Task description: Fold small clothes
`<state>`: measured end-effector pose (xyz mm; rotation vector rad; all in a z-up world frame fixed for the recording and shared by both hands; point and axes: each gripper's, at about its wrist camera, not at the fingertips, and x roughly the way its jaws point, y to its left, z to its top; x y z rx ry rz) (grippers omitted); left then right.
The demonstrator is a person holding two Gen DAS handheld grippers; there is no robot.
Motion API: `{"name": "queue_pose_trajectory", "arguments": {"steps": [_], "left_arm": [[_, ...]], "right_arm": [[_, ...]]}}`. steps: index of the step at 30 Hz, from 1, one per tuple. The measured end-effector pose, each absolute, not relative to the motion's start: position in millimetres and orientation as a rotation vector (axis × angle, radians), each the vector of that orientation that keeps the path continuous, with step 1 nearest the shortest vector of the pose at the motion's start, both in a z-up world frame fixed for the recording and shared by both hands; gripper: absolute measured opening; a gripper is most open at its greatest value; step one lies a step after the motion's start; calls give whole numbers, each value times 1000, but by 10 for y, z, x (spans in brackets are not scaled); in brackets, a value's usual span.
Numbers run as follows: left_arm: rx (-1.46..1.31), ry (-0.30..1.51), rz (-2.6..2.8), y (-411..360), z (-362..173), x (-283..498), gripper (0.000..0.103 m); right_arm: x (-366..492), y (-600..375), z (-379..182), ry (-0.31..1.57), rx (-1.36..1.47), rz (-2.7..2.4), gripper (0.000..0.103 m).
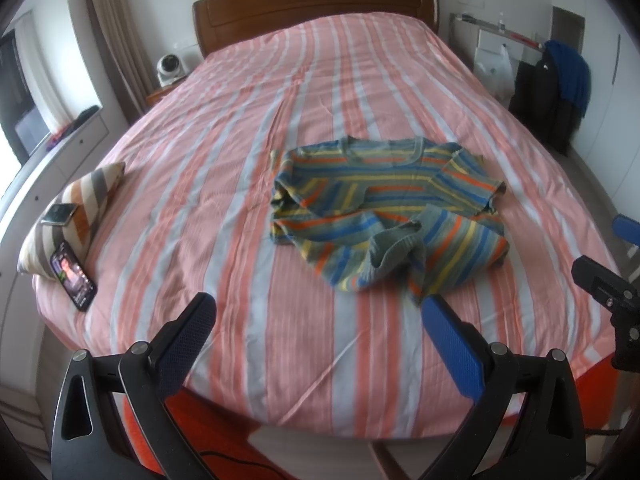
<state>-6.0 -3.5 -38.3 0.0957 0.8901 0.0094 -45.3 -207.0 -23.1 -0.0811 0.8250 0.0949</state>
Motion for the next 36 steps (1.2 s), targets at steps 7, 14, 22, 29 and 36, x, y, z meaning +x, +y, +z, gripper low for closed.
{"name": "queue_pose_trajectory", "arguments": {"steps": [7, 14, 22, 29, 36], "left_arm": [[101, 889, 14, -34, -402, -66, 103], [105, 892, 18, -17, -432, -73, 103], [114, 893, 23, -1, -458, -83, 103], [116, 895, 22, 0, -458, -83, 103], [128, 898, 22, -24, -470, -97, 103]], "right_arm": [[-443, -2110, -262, 832, -71, 81, 102], [-431, -2109, -289, 834, -80, 64, 102], [-427, -2104, -311, 835, -95, 39, 102], [-442, -2109, -305, 818, -143, -13, 102], [-436, -2141, -318, 817, -165, -44, 102]]}}
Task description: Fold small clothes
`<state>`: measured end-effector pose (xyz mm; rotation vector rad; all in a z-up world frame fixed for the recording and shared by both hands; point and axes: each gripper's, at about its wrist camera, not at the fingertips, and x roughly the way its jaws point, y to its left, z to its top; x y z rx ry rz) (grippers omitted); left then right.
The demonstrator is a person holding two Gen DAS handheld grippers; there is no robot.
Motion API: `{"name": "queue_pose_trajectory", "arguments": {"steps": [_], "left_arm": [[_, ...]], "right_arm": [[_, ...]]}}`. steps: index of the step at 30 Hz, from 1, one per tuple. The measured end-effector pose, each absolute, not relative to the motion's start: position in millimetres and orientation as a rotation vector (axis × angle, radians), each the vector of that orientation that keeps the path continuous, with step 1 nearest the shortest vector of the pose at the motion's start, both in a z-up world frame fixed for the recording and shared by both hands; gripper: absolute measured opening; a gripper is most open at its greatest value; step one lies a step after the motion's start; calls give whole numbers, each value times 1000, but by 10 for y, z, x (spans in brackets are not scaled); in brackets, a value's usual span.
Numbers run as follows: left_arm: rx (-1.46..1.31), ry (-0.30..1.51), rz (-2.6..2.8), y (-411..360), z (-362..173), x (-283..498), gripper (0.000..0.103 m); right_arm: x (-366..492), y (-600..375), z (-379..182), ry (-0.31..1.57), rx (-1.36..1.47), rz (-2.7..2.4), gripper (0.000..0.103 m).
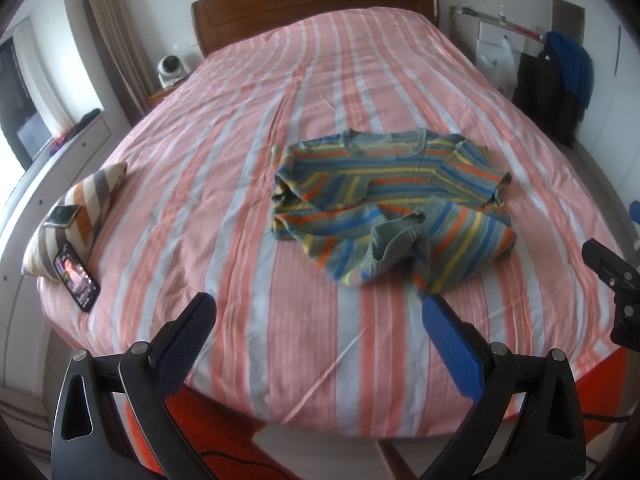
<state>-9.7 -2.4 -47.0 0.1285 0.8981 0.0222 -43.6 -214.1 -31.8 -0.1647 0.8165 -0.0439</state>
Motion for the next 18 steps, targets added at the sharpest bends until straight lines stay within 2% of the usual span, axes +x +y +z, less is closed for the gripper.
{"name": "queue_pose_trajectory", "arguments": {"steps": [18], "left_arm": [[130, 907, 27, -69, -486, -81, 103]], "right_arm": [[-429, -2143, -364, 824, -196, -75, 102]]}}
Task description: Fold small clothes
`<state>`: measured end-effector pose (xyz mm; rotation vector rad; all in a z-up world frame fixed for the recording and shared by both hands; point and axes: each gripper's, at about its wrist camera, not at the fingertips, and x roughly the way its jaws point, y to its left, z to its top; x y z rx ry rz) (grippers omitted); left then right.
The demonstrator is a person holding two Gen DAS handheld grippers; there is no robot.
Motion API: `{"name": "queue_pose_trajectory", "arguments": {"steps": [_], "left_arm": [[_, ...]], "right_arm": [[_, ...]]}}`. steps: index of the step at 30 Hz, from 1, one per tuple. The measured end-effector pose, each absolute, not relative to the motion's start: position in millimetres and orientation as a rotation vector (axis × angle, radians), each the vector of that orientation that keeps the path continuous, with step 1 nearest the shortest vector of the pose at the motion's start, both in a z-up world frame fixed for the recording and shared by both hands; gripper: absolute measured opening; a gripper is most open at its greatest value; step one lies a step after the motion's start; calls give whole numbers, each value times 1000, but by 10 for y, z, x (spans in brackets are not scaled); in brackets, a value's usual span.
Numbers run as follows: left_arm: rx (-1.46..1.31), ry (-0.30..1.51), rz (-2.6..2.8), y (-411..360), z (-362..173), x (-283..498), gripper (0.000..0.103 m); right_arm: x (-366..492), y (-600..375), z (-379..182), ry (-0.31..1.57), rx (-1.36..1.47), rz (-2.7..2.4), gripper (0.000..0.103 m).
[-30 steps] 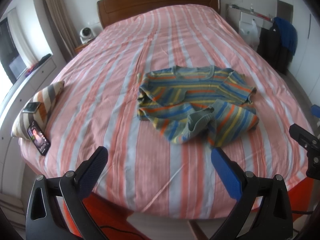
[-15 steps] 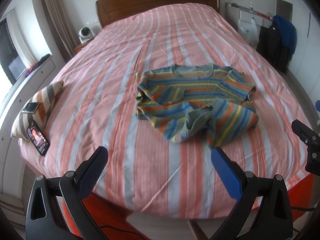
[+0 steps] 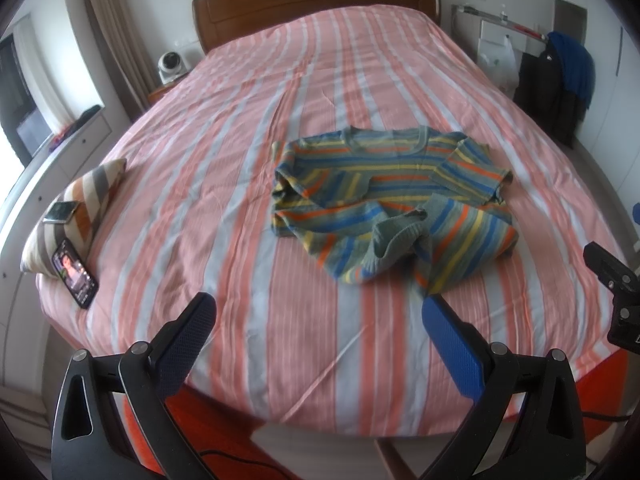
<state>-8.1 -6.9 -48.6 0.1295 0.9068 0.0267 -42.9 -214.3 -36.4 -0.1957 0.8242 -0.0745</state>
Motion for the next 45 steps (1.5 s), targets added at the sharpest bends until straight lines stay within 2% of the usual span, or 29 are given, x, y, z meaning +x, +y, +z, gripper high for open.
{"name": "queue_pose_trajectory", "arguments": {"steps": [45], "left_arm": [[175, 870, 64, -135, -497, -128, 103]], "right_arm": [[-455, -2135, -399, 814, -188, -65, 102]]}}
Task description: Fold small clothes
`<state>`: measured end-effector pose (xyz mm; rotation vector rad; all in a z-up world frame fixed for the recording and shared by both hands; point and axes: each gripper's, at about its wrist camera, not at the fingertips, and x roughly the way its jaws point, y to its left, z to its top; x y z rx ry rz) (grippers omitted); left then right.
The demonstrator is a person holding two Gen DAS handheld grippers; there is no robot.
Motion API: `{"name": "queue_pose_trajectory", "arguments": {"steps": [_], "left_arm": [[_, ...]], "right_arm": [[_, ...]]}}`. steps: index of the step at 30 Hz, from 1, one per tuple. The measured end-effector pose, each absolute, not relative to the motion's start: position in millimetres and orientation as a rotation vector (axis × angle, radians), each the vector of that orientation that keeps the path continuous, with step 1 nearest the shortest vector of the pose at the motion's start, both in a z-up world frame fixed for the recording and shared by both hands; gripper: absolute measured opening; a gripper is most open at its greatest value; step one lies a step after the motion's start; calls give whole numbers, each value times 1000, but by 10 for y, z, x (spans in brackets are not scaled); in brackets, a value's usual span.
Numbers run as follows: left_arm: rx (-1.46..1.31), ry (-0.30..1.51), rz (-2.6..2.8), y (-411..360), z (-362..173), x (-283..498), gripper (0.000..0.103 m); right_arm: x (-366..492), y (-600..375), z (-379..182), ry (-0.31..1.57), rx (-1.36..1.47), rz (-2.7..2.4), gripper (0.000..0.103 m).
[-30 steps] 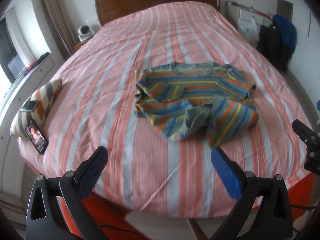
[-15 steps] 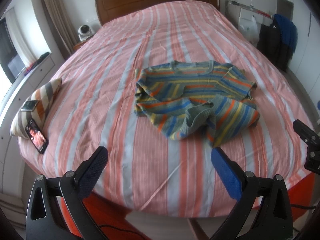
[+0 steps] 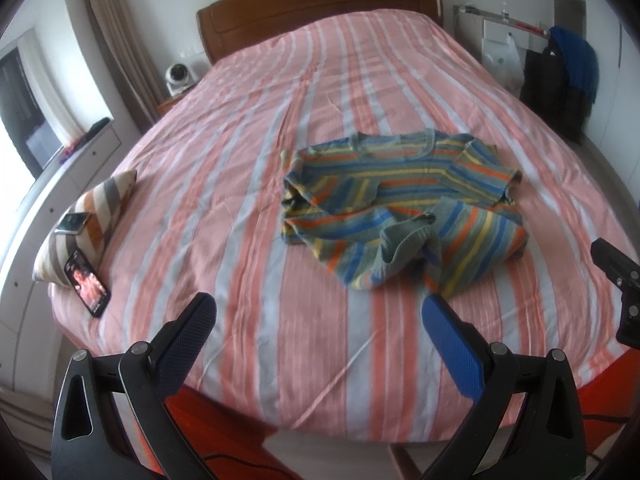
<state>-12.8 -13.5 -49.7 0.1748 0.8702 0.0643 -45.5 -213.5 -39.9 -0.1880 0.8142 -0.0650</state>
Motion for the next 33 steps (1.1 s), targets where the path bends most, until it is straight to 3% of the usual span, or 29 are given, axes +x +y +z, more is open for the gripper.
{"name": "queue_pose_trajectory", "arguments": {"steps": [15, 19, 23, 24, 26, 27, 28, 29, 30, 33], "left_arm": [[161, 869, 12, -61, -514, -69, 103], [16, 919, -110, 331, -842, 153, 102], [36, 968, -271, 211, -1150, 363, 102], [69, 964, -304, 105, -1214, 428, 101], [162, 920, -335, -128, -1324, 568, 89], [203, 902, -336, -214, -1365, 626, 62], [241, 896, -335, -286, -1416, 689, 17], [256, 910, -350, -328, -1468, 759, 4], [242, 920, -365, -321, -1486, 786, 3], [150, 893, -401, -69, -1346, 618, 3]], "right_arm": [[-420, -2140, -416, 798, -169, -9, 102], [-300, -2384, -632, 785, -76, 124, 102], [189, -2540, -1057, 912, -55, 176, 102], [330, -2531, -1140, 936, -49, 206, 102], [658, -2464, -1288, 966, -38, 268, 102], [825, -2403, -1383, 1000, -44, 303, 99], [942, -2360, -1463, 1027, -44, 332, 79], [1072, -2306, -1566, 1071, -33, 376, 57], [1165, -2256, -1655, 1123, -24, 410, 1], [1028, -2231, -1576, 1109, -52, 452, 3]]}}
